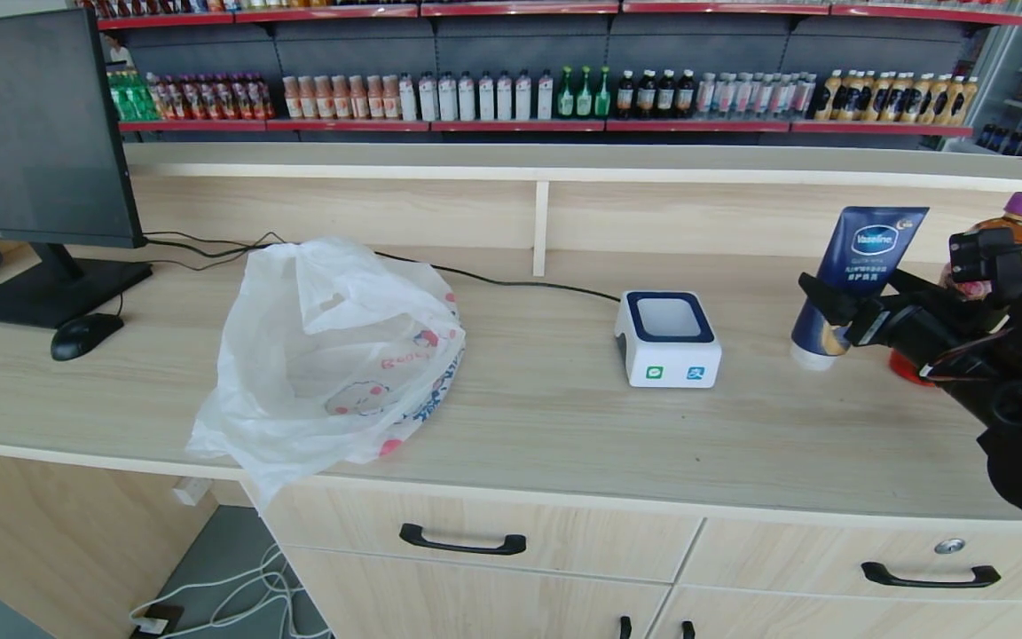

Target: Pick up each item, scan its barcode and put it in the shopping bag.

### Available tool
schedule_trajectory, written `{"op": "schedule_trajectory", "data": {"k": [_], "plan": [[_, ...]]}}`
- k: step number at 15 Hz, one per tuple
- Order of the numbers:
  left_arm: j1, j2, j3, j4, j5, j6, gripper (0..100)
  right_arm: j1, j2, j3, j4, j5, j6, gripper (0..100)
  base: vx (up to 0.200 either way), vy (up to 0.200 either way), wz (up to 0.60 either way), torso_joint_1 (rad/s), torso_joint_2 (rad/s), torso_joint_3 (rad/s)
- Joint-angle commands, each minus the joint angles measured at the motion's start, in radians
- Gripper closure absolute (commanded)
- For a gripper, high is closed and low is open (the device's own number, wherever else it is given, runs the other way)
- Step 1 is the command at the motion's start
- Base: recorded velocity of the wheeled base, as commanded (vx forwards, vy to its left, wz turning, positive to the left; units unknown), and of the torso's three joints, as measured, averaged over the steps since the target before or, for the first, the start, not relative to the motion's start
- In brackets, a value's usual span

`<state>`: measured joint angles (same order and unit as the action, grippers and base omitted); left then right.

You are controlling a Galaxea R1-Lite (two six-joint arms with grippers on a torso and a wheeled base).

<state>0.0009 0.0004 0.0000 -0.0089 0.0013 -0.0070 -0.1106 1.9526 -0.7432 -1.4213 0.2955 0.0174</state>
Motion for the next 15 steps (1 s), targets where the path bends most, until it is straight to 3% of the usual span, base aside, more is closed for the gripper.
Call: {"op": "schedule_trajectory", "data": {"k": [1, 15], "plan": [[0.001, 0.0, 0.0, 0.0, 0.0, 0.001, 0, -0.001, 0.02, -0.019, -0.001, 0.002, -0.001, 0, 0.0, 0.0, 0.0, 0.0, 0.0, 0.0], [0.001, 0.0, 0.0, -0.002, 0.0, -0.001, 0, -0.001, 0.101, -0.116, -0.001, 0.082, -0.017, 0, 0.0, 0.0, 0.0, 0.0, 0.0, 0.0]]}}
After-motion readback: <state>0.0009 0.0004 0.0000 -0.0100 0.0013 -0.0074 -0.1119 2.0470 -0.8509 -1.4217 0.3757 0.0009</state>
